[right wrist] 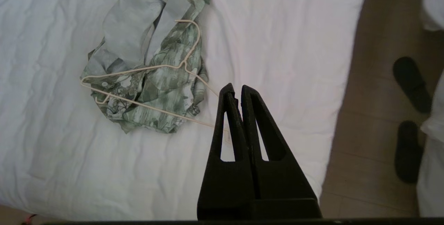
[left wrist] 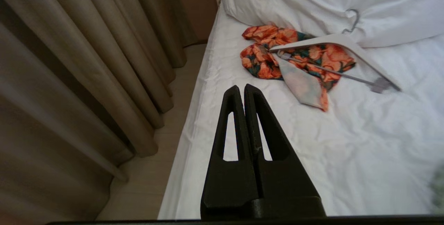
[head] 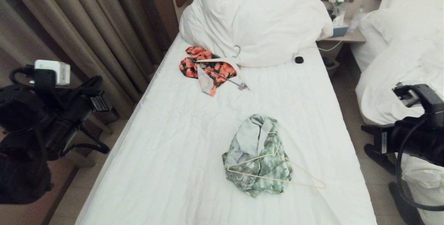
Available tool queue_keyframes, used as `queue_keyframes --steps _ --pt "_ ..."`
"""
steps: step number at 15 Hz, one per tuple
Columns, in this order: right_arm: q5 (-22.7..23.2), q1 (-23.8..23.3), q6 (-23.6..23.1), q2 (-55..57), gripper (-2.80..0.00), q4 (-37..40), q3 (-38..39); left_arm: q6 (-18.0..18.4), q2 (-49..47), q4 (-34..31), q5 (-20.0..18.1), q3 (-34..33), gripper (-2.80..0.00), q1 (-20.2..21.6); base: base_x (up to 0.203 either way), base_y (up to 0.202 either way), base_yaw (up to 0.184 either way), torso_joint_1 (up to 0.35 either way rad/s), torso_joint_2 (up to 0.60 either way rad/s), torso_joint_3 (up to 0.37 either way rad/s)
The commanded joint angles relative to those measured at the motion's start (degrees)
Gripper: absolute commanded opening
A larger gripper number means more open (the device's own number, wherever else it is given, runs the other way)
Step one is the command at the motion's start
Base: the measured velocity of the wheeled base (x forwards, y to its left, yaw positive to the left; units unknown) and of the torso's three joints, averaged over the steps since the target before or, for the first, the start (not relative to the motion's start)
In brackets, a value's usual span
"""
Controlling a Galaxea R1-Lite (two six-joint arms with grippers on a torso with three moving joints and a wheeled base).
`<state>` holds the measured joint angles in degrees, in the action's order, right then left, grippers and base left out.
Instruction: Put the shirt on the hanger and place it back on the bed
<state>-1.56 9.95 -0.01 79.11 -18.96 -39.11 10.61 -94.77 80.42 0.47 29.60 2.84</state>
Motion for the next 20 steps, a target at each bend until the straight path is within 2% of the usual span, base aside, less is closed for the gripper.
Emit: queue_keyframes --steps 1,3,6,9,10,12,13,14,17,20 --pt "-0.2 -0.2 -0.3 -9.4 -2.8 1.1 1.9 0.0 11.8 -0.2 0.1 -7.1 -2.8 -0.9 0.0 0.0 0.0 0.0 0.0 0.0" --pt "-0.8 -0.2 -0.6 -18.1 -2.8 6.8 3.3 -0.5 20.6 -4.1 0.0 -11.3 -2.8 -2.3 0.0 0.0 0.0 0.0 0.0 0.0" --pt "-1.3 -0.2 -0.4 -32.1 -2.8 17.1 4.1 -1.3 36.9 -16.6 1.4 -13.7 -2.8 -3.0 0.0 0.0 0.0 0.0 0.0 0.0" --pt "-1.6 -1.4 -0.3 -44.9 -2.8 26.9 4.4 -1.5 56.7 -35.2 4.9 -12.7 -2.8 -3.2 0.0 0.0 0.0 0.0 0.0 0.0" --pt "-1.6 -3.0 -0.3 -48.1 -2.8 29.8 4.6 -1.5 63.8 -45.0 6.1 -11.4 -2.8 -3.3 0.0 0.0 0.0 0.0 0.0 0.0" --pt "-1.7 -6.8 -0.2 -52.6 -2.8 31.7 5.3 -1.7 73.5 -62.6 8.1 -8.8 -2.8 -3.3 0.0 0.0 0.0 0.0 0.0 0.0" --pt "-1.4 -7.7 -0.2 -54.9 -2.8 31.9 6.0 -1.8 76.8 -67.5 8.9 -8.4 -2.8 -3.3 0.0 0.0 0.0 0.0 0.0 0.0" --pt "-0.8 -8.1 -0.2 -56.6 -2.8 32.1 7.0 -2.0 79.1 -70.5 9.6 -9.0 -2.8 -3.2 0.0 0.0 0.0 0.0 0.0 0.0" --pt "2.2 -8.2 -0.3 -58.8 -2.8 31.7 10.5 -2.7 82.0 -72.5 12.1 -12.5 -2.8 -3.2 0.0 0.0 0.0 0.0 0.0 0.0" --pt "5.3 -8.2 -0.3 -62.4 -2.8 31.4 14.0 -2.6 85.5 -74.6 12.0 -15.6 -2.8 -3.2 0.0 0.0 0.0 0.0 0.0 0.0"
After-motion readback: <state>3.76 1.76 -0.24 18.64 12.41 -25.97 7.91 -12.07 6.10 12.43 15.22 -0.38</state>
